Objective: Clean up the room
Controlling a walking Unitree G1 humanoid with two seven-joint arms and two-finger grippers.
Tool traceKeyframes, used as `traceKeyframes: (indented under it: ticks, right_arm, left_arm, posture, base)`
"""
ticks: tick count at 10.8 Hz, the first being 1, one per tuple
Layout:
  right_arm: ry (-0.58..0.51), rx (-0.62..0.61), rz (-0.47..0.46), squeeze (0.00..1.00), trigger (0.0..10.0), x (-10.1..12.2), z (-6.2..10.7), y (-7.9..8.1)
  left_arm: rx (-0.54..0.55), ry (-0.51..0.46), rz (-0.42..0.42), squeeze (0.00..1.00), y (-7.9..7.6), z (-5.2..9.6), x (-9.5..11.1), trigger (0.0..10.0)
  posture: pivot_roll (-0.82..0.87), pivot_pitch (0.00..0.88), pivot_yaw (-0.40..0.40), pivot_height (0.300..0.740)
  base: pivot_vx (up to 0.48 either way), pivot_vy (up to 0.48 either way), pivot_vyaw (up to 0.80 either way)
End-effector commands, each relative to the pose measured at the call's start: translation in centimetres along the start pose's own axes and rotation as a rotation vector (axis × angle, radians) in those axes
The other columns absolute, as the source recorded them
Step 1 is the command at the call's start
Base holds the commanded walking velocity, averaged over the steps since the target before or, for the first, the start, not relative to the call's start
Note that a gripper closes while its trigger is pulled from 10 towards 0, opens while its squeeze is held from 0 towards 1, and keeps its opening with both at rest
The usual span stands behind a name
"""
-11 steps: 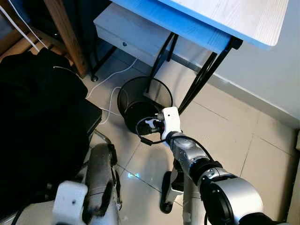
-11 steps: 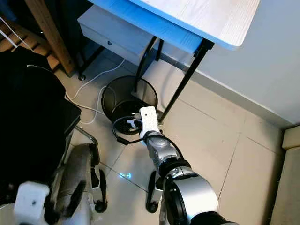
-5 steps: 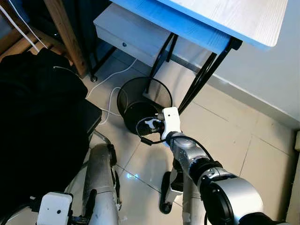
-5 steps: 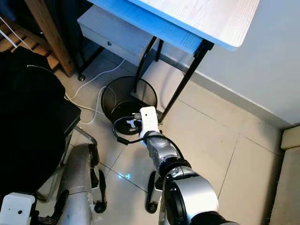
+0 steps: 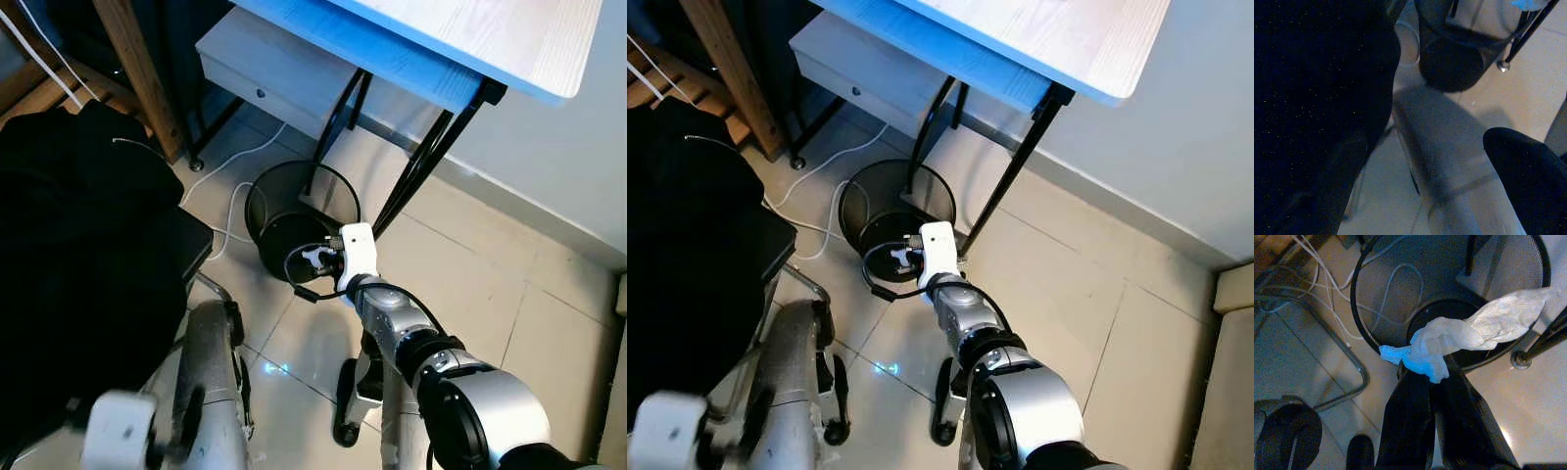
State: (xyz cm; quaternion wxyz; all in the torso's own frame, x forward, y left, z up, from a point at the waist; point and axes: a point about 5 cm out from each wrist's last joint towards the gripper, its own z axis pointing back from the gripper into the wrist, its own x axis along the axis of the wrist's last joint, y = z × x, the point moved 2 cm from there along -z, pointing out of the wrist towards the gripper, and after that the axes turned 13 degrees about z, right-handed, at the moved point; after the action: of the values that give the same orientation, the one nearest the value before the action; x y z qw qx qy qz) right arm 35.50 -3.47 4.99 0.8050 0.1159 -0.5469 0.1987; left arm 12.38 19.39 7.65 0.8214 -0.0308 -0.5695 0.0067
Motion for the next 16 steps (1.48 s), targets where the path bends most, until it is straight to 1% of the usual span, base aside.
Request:
traceKeyframes:
  ticks: [1, 2, 3, 4, 5, 6, 7, 8, 9, 10, 11, 12, 13, 14, 16]
  right_arm:
    - [-0.076, 0.123, -0.021, 0.00, 10.0, 2.9, -0.9, 6.1]
    - [-0.141, 0.082, 0.000, 0.00, 10.0, 3.9, -0.9, 4.6]
    - [-0.208, 0.030, 0.012, 0.00, 10.0, 4.4, -0.5, 2.4]
    - [-0.251, 0.006, 0.020, 0.00, 10.0, 4.6, -0.2, 1.1]
    - [-0.303, -0.011, 0.019, 0.00, 10.0, 4.7, 0.3, 0.0]
    - [-0.360, -0.025, 0.024, 0.00, 10.0, 4.5, 1.2, -1.0]
    - [-0.428, -0.048, 0.072, 0.00, 10.0, 3.9, 3.0, -1.9]
    - [-0.454, -0.100, 0.094, 0.00, 10.0, 2.6, 5.5, -2.9]
    - [-0.452, -0.147, 0.081, 0.00, 10.0, 1.9, 6.8, -3.6]
    - [-0.434, -0.238, 0.043, 0.00, 10.0, 0.6, 9.3, -5.0]
    - [-0.392, -0.295, 0.014, 0.00, 10.0, -0.3, 10.6, -5.7]
    - [-0.361, -0.328, 0.005, 0.00, 10.0, -0.7, 11.1, -6.2]
    - [-0.358, -0.325, 0.009, 0.00, 10.0, -0.1, 10.8, -6.4]
    - [-0.359, -0.313, 0.014, 0.00, 10.0, 0.4, 10.5, -6.4]
    - [-0.352, -0.291, 0.014, 0.00, 10.0, 1.1, 9.7, -6.3]
  left_arm:
    - [0.005, 0.023, -0.024, 0.00, -0.1, -0.1, -0.6, 10.0]
    - [0.012, -0.026, -0.057, 0.00, -0.3, -2.0, 0.6, 10.0]
    - [-0.005, -0.101, -0.068, 0.00, -1.1, -3.8, 2.5, 10.0]
    - [-0.023, -0.140, -0.071, 0.00, -1.8, -5.0, 3.6, 10.0]
    - [-0.029, -0.179, -0.055, 0.00, -2.1, -6.4, 4.4, 10.0]
    - [-0.015, -0.210, -0.046, 0.00, -2.1, -7.7, 5.3, 10.0]
    - [0.003, -0.250, -0.054, 0.00, -2.1, -9.0, 6.5, 10.0]
    - [0.019, -0.283, -0.060, 0.00, -2.3, -10.0, 7.5, 10.0]
    - [0.013, -0.292, -0.058, 0.00, -2.4, -10.7, 7.7, 10.0]
    - [0.000, -0.296, -0.051, 0.00, -2.9, -11.8, 7.9, 10.0]
    - [-0.013, -0.304, -0.046, 0.00, -3.4, -12.9, 8.3, 10.0]
    - [-0.035, -0.326, -0.037, 0.00, -4.3, -13.6, 9.0, 10.0]
    - [-0.043, -0.340, -0.045, 0.00, -4.8, -14.1, 9.4, 10.0]
    - [-0.044, -0.349, -0.048, 0.00, -4.7, -14.4, 9.7, 10.0]
    - [-0.041, -0.360, -0.041, 0.00, -4.7, -14.6, 9.9, 10.0]
  posture:
    - [0.35, 0.316, -0.121, 0.578]
    - [0.34, 0.292, -0.121, 0.578]
    - [0.32, 0.253, -0.123, 0.578]
    - [0.31, 0.227, -0.123, 0.578]
    - [0.29, 0.178, -0.121, 0.578]
    - [0.27, 0.140, -0.122, 0.578]
    - [0.25, 0.104, -0.124, 0.578]
    - [0.22, 0.063, -0.118, 0.578]
    - [0.19, 0.034, -0.109, 0.578]
    - [0.15, 0.012, -0.102, 0.578]
    - [0.12, 0.000, -0.094, 0.578]
    - [0.11, 0.000, -0.090, 0.578]
    - [0.11, 0.000, -0.091, 0.578]
    - [0.12, 0.000, -0.094, 0.578]
    - [0.14, 0.000, -0.099, 0.578]
  base:
    - [0.000, 0.000, 0.00]
    - [0.000, 0.000, 0.00]
    - [0.000, 0.000, 0.00]
    - [0.000, 0.000, 0.00]
    - [0.000, 0.000, 0.00]
    - [0.000, 0.000, 0.00]
    - [0.000, 0.000, 0.00]
    - [0.000, 0.000, 0.00]
    - [0.000, 0.000, 0.00]
    - [0.000, 0.000, 0.00]
    - [0.000, 0.000, 0.00]
    - [0.000, 0.000, 0.00]
    - [0.000, 0.000, 0.00]
    - [0.000, 0.000, 0.00]
    - [0.000, -0.476, 0.00]
